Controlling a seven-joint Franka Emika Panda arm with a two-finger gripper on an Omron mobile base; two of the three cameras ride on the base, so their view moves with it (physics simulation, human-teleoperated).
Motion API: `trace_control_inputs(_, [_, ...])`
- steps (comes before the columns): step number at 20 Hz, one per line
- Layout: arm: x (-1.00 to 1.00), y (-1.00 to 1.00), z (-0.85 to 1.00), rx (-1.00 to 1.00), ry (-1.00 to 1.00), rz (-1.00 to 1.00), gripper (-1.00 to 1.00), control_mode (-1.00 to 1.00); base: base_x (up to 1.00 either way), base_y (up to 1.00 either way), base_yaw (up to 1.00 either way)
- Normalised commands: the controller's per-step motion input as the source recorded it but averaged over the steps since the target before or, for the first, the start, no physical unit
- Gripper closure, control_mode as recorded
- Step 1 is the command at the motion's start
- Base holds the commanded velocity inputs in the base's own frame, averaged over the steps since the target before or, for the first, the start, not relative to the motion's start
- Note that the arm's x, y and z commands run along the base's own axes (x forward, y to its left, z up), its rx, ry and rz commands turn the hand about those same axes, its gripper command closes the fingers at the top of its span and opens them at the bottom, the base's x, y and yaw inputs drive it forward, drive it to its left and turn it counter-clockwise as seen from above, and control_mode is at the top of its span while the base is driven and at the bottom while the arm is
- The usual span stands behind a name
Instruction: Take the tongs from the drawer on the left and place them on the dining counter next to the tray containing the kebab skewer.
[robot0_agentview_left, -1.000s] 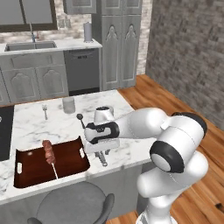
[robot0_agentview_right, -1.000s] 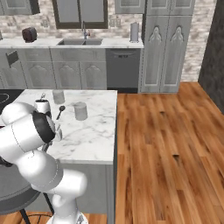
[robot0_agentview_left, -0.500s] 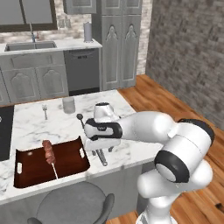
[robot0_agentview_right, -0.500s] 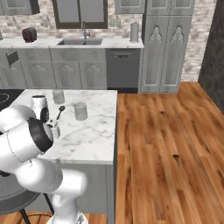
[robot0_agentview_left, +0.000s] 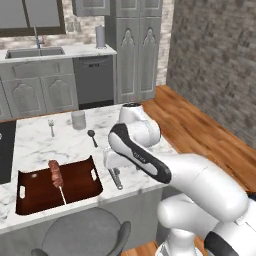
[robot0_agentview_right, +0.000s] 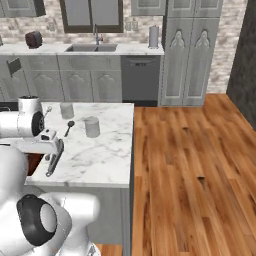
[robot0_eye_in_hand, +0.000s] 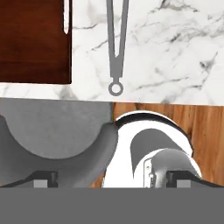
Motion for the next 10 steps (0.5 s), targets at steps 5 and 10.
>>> trace_control_inputs(5, [-0.46,-0.43,1.0,0.01,0.0,0.0,-1.0,-1.0,0.0,0.0,0.0])
trace_control_inputs(10, [-0.56,-0.46,0.66,0.0,-0.02,0.0,-1.0,-1.0,0.0,0.0,0.0])
